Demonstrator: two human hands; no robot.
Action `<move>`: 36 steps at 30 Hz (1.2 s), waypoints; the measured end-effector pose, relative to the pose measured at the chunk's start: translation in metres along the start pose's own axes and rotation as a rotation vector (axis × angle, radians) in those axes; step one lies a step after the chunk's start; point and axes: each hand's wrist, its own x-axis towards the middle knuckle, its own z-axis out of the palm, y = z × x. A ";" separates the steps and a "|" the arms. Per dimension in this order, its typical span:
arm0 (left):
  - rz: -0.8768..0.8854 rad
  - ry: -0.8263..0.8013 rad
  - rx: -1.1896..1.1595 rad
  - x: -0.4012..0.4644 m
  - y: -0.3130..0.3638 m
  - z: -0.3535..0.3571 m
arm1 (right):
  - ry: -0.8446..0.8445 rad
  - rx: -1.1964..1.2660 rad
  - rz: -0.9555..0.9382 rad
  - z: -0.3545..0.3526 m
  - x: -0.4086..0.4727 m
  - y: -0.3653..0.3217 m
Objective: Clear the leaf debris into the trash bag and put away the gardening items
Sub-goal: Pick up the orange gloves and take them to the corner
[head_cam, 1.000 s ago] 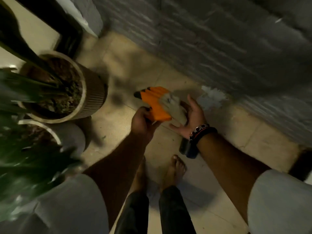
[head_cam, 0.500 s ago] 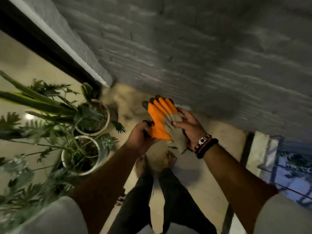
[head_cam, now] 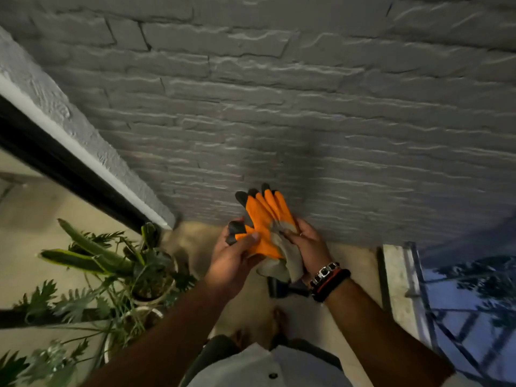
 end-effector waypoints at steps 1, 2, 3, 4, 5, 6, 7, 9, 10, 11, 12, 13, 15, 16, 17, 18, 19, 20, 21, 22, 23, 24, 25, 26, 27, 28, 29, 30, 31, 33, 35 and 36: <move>-0.006 -0.020 0.001 -0.006 0.001 0.002 | 0.016 -0.001 -0.007 -0.001 -0.005 0.002; -0.012 -0.039 0.013 -0.011 0.003 0.002 | 0.035 0.001 -0.023 -0.001 -0.013 0.001; -0.013 -0.063 0.041 -0.016 0.006 0.002 | 0.053 0.026 -0.045 0.000 -0.020 0.002; -0.014 -0.089 0.086 -0.020 0.009 0.002 | 0.073 0.088 -0.054 0.001 -0.025 0.004; -0.020 -0.116 0.137 -0.024 0.012 0.002 | 0.094 0.188 -0.055 0.003 -0.033 0.007; -0.023 -0.137 0.179 -0.027 0.015 0.001 | 0.094 0.287 -0.056 0.005 -0.040 0.009; -0.026 -0.161 0.214 -0.030 0.019 0.000 | 0.099 0.364 -0.066 0.008 -0.050 0.010; -0.029 -0.210 0.252 -0.034 0.025 0.001 | 0.129 0.451 -0.097 0.014 -0.068 0.010; -0.034 -0.243 0.263 -0.037 0.028 0.003 | 0.162 0.471 -0.116 0.015 -0.076 0.010; -0.046 -0.276 0.269 -0.039 0.029 0.006 | 0.193 0.486 -0.130 0.015 -0.083 0.010; -0.060 -0.307 0.279 -0.042 0.030 0.010 | 0.220 0.495 -0.147 0.015 -0.093 0.009; -0.068 -0.335 0.289 -0.045 0.028 0.014 | 0.253 0.494 -0.161 0.014 -0.102 0.008; -0.101 -0.385 0.286 -0.052 0.023 0.025 | 0.317 0.503 -0.195 0.009 -0.119 0.008; -0.123 -0.409 0.265 -0.056 0.020 0.033 | 0.351 0.519 -0.213 0.005 -0.129 0.008; -0.140 -0.439 0.245 -0.060 0.015 0.041 | 0.385 0.540 -0.233 0.000 -0.140 0.009; -0.161 -0.469 0.233 -0.064 0.009 0.050 | 0.413 0.555 -0.248 -0.005 -0.149 0.009; -0.176 -0.498 0.226 -0.068 0.003 0.058 | 0.439 0.564 -0.258 -0.011 -0.159 0.011; -0.188 -0.534 0.227 -0.074 -0.006 0.067 | 0.468 0.570 -0.271 -0.019 -0.170 0.013; -0.195 -0.572 0.223 -0.079 -0.015 0.076 | 0.495 0.578 -0.283 -0.026 -0.182 0.015; -0.214 -0.606 0.217 -0.087 -0.025 0.087 | 0.532 0.589 -0.300 -0.036 -0.196 0.016; -0.236 -0.634 0.213 -0.093 -0.036 0.097 | 0.570 0.598 -0.311 -0.044 -0.210 0.018; -0.251 -0.658 0.226 -0.099 -0.044 0.105 | 0.603 0.605 -0.320 -0.052 -0.221 0.020; -0.253 -0.684 0.260 -0.107 -0.054 0.115 | 0.640 0.611 -0.333 -0.061 -0.237 0.023; -0.253 -0.706 0.300 -0.116 -0.065 0.126 | 0.682 0.615 -0.339 -0.071 -0.251 0.026; -0.267 -0.728 0.333 -0.126 -0.077 0.137 | 0.724 0.622 -0.344 -0.081 -0.267 0.029; -0.294 -0.755 0.338 -0.137 -0.088 0.148 | 0.760 0.631 -0.350 -0.091 -0.283 0.032; -0.330 -0.783 0.327 -0.145 -0.098 0.156 | 0.790 0.640 -0.356 -0.098 -0.296 0.035; -0.372 -0.814 0.325 -0.156 -0.110 0.165 | 0.826 0.650 -0.367 -0.106 -0.311 0.039; -0.405 -0.847 0.327 -0.165 -0.121 0.172 | 0.857 0.661 -0.377 -0.111 -0.325 0.044; -0.438 -0.890 0.350 -0.183 -0.142 0.186 | 0.928 0.688 -0.411 -0.122 -0.353 0.053; -0.486 -0.914 0.396 -0.200 -0.162 0.199 | 1.002 0.705 -0.444 -0.132 -0.376 0.063; -0.509 -0.930 0.430 -0.209 -0.169 0.204 | 1.042 0.704 -0.456 -0.134 -0.387 0.069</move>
